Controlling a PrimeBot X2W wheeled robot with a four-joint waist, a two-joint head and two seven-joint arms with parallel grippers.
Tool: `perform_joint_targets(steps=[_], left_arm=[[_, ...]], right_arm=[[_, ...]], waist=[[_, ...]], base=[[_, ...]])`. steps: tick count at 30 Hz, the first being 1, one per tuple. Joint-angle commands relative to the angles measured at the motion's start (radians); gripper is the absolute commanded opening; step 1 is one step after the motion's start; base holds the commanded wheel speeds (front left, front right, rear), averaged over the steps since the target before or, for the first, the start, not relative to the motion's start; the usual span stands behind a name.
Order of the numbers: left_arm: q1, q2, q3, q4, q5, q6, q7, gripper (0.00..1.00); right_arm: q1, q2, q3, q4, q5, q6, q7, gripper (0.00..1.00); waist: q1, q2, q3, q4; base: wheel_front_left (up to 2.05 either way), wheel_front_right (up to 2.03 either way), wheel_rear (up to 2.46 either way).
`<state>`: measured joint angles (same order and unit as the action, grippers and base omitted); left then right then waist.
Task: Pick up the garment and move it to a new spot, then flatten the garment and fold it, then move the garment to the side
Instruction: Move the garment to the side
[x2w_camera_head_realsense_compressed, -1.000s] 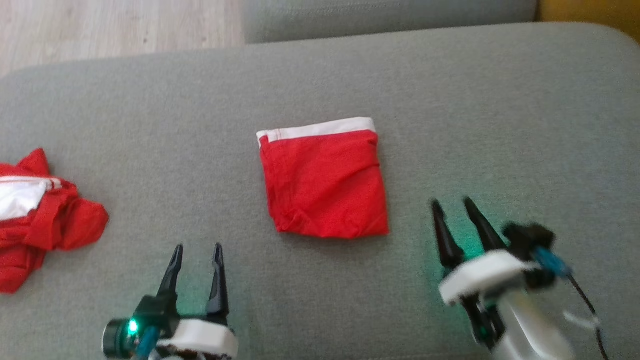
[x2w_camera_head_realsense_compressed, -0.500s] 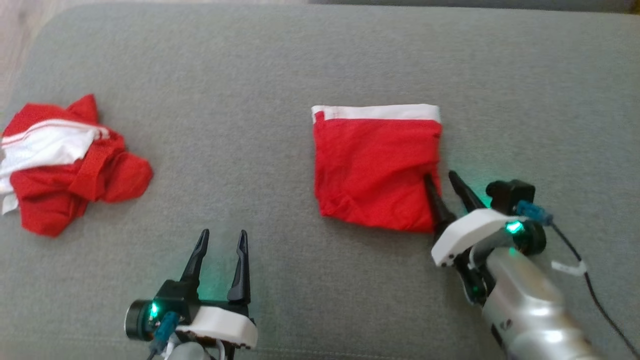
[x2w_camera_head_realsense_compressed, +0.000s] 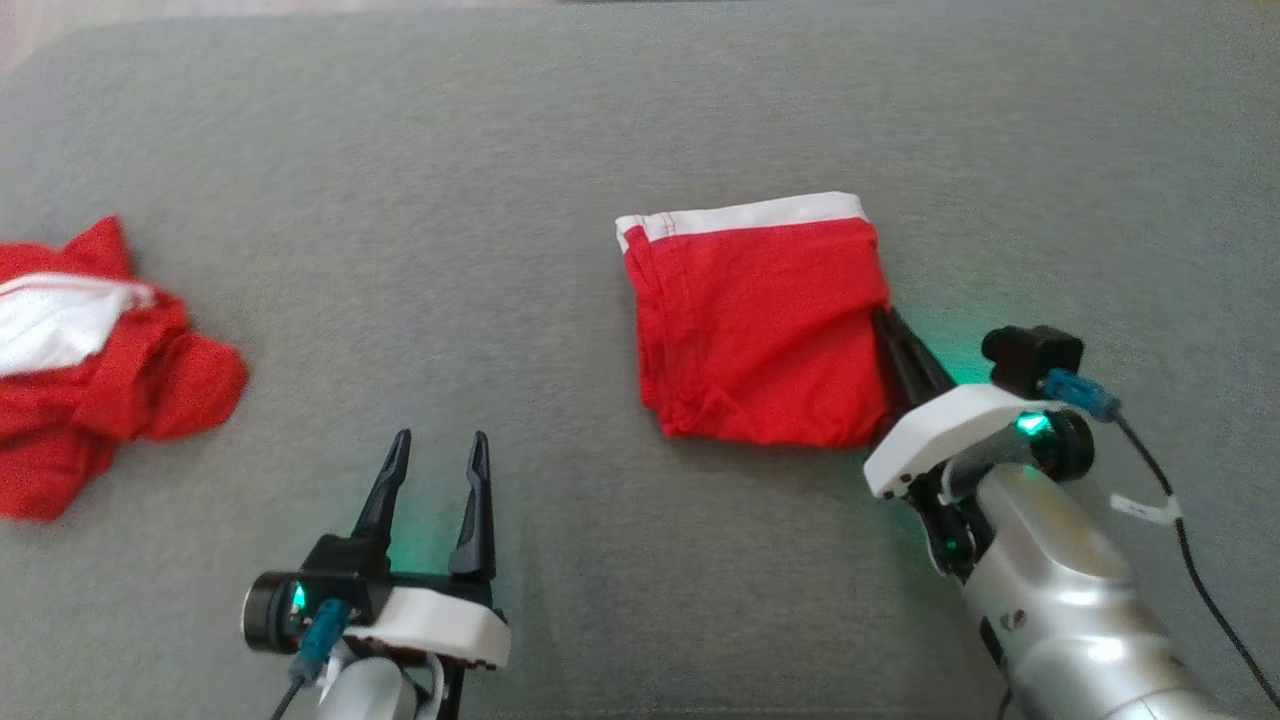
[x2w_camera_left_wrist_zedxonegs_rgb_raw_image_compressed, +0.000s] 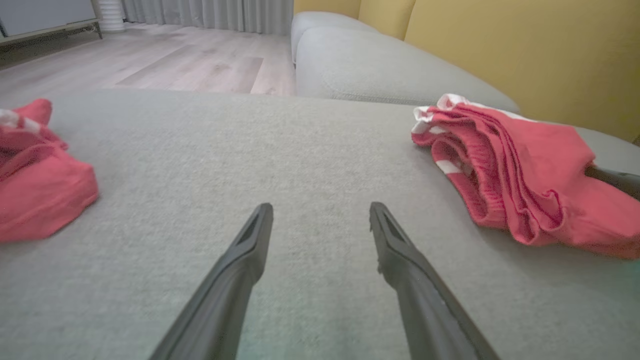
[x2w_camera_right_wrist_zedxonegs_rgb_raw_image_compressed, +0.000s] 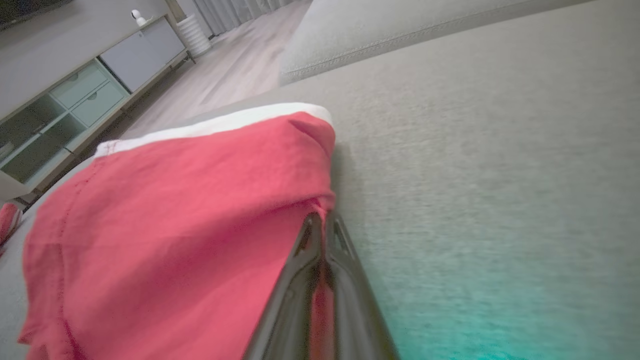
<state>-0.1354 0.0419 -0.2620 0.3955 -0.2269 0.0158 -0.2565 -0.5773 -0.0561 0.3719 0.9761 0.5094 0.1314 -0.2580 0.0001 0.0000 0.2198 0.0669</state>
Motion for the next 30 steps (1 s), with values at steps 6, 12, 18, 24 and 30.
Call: perform_joint_targets(steps=[6, 12, 18, 24, 30], left_arm=[[-0.044, 0.008, -0.012, -0.045, 0.025, -0.034, -0.005, 1.00], [-0.060, 0.008, -0.045, -0.037, 0.029, -0.058, -0.005, 1.00], [-0.062, 0.008, -0.068, -0.018, 0.033, -0.075, -0.005, 1.00], [-0.083, 0.008, -0.098, 0.013, 0.037, -0.091, -0.005, 1.00], [-0.080, 0.008, -0.089, 0.027, 0.070, -0.097, -0.005, 1.00]], right_arm=[[0.067, 0.006, -0.046, -0.094, -0.044, -0.001, -0.004, 0.00], [0.092, 0.006, -0.041, -0.132, -0.052, -0.001, -0.004, 0.00], [0.103, 0.006, -0.039, -0.154, -0.020, -0.001, -0.004, 0.00], [0.078, 0.006, -0.100, -0.136, -0.063, -0.001, -0.004, 0.00], [-0.019, -0.006, -0.147, -0.090, -0.192, -0.001, -0.004, 0.00]], waist=[[-0.0001, 0.0000, -0.042, -0.255], [-0.0001, 0.0000, -0.039, -0.466], [-0.0001, 0.0000, -0.032, -0.593], [-0.0001, 0.0000, -0.005, -0.617], [-0.0001, 0.0000, 0.028, -0.598]], base=[[0.00, 0.00, 0.00], [0.00, 0.00, 0.00], [0.00, 0.00, 0.00], [0.00, 0.00, 0.00], [0.00, 0.00, 0.00]])
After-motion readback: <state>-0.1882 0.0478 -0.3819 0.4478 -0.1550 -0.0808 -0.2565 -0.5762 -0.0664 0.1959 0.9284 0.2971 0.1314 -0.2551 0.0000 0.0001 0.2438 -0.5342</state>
